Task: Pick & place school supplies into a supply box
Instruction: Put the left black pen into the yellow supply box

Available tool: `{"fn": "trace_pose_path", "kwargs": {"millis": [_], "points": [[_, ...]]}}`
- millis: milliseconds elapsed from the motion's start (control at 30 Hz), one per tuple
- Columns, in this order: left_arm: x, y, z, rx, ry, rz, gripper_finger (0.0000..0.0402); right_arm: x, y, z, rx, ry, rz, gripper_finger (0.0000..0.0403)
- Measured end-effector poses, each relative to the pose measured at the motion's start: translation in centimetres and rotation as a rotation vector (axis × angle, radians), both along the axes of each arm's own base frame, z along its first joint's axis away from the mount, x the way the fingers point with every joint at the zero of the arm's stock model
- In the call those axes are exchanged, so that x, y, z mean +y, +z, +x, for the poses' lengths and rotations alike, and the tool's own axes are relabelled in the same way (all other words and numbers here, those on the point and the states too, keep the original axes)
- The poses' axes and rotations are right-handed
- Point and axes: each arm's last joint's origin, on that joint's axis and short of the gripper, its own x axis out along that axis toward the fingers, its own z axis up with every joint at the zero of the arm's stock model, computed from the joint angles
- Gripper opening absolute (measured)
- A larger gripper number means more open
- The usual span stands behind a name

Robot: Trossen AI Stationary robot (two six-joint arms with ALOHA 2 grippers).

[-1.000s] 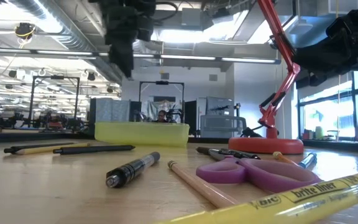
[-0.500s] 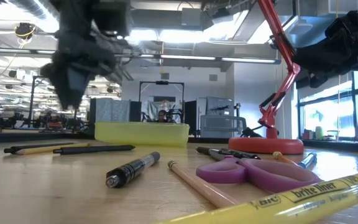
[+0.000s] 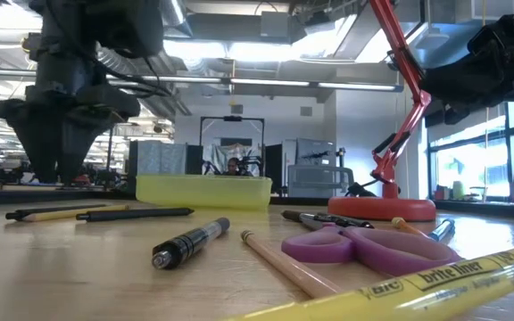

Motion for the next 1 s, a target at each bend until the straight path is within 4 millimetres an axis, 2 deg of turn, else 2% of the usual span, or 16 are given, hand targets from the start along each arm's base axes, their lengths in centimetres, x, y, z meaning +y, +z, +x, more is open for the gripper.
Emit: {"fn": "trace_pose_path", "kwargs": {"millis": [267,567,867,1000], "points": [[-2.0,-0.5,0.0,-0.007,0.036,0.03,0.0166,0.0,0.0,0.0,0.003,-0.003,-0.07,0.0104],[-3.9,-2.4,0.5,0.019,0.028,0.036,0.0166,0.0,0.0,0.0,0.002,-0.002,-0.056,0.0104],[-4.4,-4.1,1.0,0.084,0.031,0.029,0.0166,0.0,0.0,0.0,0.002,-0.002,-0.054,0.0104],[-4.4,-4.1,1.0,0.088,-0.012,0.03,0.0156,0.0,0.0,0.0,0.002,-0.002,-0.055,0.0104]]}}
